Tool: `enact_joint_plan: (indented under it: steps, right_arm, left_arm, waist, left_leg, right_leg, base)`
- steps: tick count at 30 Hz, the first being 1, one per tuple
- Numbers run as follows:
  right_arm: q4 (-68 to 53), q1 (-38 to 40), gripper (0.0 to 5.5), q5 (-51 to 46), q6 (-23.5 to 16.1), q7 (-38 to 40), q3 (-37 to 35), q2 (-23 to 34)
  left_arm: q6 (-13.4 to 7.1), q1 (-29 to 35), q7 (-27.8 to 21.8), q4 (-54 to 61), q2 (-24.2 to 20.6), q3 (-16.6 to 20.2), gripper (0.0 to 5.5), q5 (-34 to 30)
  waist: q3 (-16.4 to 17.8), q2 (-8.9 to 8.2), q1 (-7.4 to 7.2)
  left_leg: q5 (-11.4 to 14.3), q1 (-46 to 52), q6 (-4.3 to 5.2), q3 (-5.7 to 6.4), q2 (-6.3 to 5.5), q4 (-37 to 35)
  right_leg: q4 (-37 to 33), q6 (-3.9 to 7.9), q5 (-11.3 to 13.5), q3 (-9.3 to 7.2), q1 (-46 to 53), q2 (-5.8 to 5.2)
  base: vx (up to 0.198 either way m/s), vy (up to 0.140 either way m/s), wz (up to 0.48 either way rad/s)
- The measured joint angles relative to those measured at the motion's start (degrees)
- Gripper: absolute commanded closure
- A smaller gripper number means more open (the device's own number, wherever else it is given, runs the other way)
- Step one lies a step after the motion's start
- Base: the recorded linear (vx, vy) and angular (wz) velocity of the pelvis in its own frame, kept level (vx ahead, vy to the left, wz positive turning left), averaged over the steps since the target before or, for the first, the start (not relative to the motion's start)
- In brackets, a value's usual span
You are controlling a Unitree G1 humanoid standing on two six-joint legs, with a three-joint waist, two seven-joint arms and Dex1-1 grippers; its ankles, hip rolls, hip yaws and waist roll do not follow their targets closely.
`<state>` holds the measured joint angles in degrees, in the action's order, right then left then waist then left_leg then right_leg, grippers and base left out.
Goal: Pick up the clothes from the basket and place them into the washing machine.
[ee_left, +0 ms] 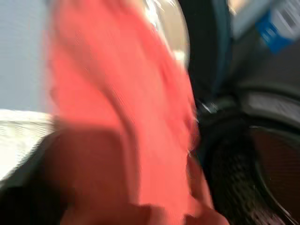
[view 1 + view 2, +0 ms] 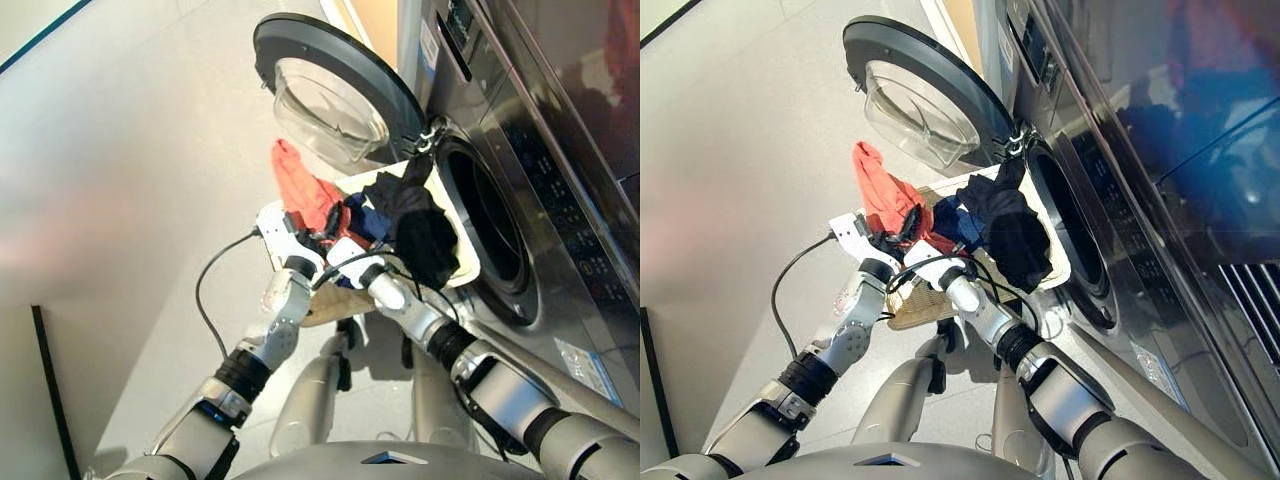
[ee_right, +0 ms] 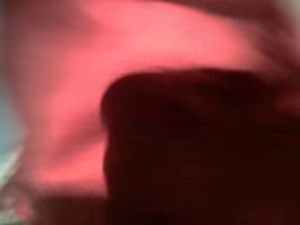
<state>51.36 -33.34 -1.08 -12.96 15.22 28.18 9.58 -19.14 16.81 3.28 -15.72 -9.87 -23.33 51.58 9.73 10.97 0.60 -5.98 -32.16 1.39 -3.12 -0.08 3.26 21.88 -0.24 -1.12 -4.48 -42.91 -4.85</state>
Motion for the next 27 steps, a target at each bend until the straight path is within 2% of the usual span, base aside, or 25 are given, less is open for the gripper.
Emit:
enact_joint_plan:
  steps: [1,3,7,8,11,16,18,22,27]
  right_arm:
    - [2.4,-0.5,5.5,0.1,-0.1,2.4,-4.0,0.8]
    - [5.7,-2.0,5.5,0.1,0.9,7.4,-7.4,4.4]
    - [7.6,-5.0,5.5,0.8,1.9,17.0,-13.1,10.3]
    - [8.0,-6.2,5.5,0.8,2.3,18.4,-13.8,11.8]
    - [10.7,-12.1,5.5,0.2,2.4,22.2,-16.8,13.4]
    - [18.2,-23.3,5.5,-0.2,2.9,26.1,-18.7,18.6]
    - [19.9,-26.2,5.5,-1.3,3.0,28.2,-20.0,20.7]
    - [24.5,-31.6,5.5,-5.1,4.2,33.2,-21.8,24.7]
    - [23.7,-35.3,5.5,-12.9,3.7,39.9,-26.7,29.7]
  left_arm:
    - [-1.4,-1.0,1.4,-0.2,0.6,2.2,0.0,-1.3]
    - [-3.5,-1.7,4.6,-2.8,0.8,5.1,0.0,-2.3]
    - [-4.6,-1.5,9.9,-9.8,0.7,9.2,0.0,-7.4]
    - [-4.6,-2.2,10.8,-10.6,0.7,9.3,0.0,-7.9]
    - [-4.6,-3.3,11.5,-11.9,0.8,9.7,0.0,-8.9]
    - [-4.4,-4.3,11.4,-12.5,0.6,9.5,0.0,-9.4]
    - [-4.3,-4.8,11.3,-13.0,0.5,9.5,0.0,-9.7]
    - [-4.2,-4.7,11.4,-13.1,0.3,8.6,0.0,-9.9]
    - [-4.2,-4.6,11.7,-13.2,0.0,8.0,0.0,-8.4]
  waist:
    - [-0.1,0.12,-0.14]
    - [-0.2,0.27,0.08]
    - [0.0,0.74,0.92]
    - [0.3,1.2,1.04]
    - [1.2,2.73,1.41]
    - [1.7,3.75,4.24]
    - [1.8,3.79,4.84]
    - [1.8,3.76,5.93]
    - [1.9,3.59,5.73]
  left_leg:
    - [-0.1,-0.4,-0.14,-0.03,-0.07,-0.1]
    - [-0.2,-1.7,-0.26,-0.1,-0.09,0.0]
    - [-0.6,-5.3,-0.22,-0.27,-0.19,0.2]
    - [-0.7,-5.7,-0.19,-0.14,-0.18,0.2]
    - [-1.0,-7.5,-0.24,-0.18,-0.32,0.3]
    - [-1.4,-12.1,-0.28,-0.47,-0.89,0.8]
    - [-1.4,-13.7,-0.36,-0.56,-1.17,1.0]
    - [-1.4,-17.7,-0.69,-0.25,-2.76,2.4]
    - [-0.9,-23.6,-2.05,-0.47,-4.41,5.8]
  right_leg:
    - [0.1,0.02,0.0,0.03,-0.4,-0.07]
    - [0.2,0.0,0.0,0.06,-1.8,-0.09]
    - [1.0,-0.36,0.3,0.21,-5.8,-0.17]
    - [1.0,-0.63,0.5,0.08,-6.1,-0.17]
    - [1.3,-0.37,0.3,0.19,-8.1,-0.29]
    - [3.2,-0.66,0.5,0.91,-13.6,-0.76]
    - [3.6,-0.75,0.6,1.21,-15.3,-0.99]
    - [5.6,-0.1,0.3,2.26,-19.8,-2.33]
    - [7.9,1.02,0.2,3.77,-25.2,-3.71]
  base:
    - [0.0,0.0,0.0]
    - [0.0,0.0,0.0]
    - [0.0,0.0,0.0]
    - [0.0,0.0,0.0]
    - [0.0,0.0,0.0]
    - [0.003,0.01,0.011]
    - [0.0,0.0,0.0]
    - [0.0,0.0,0.0]
    - [0.001,0.009,0.118]
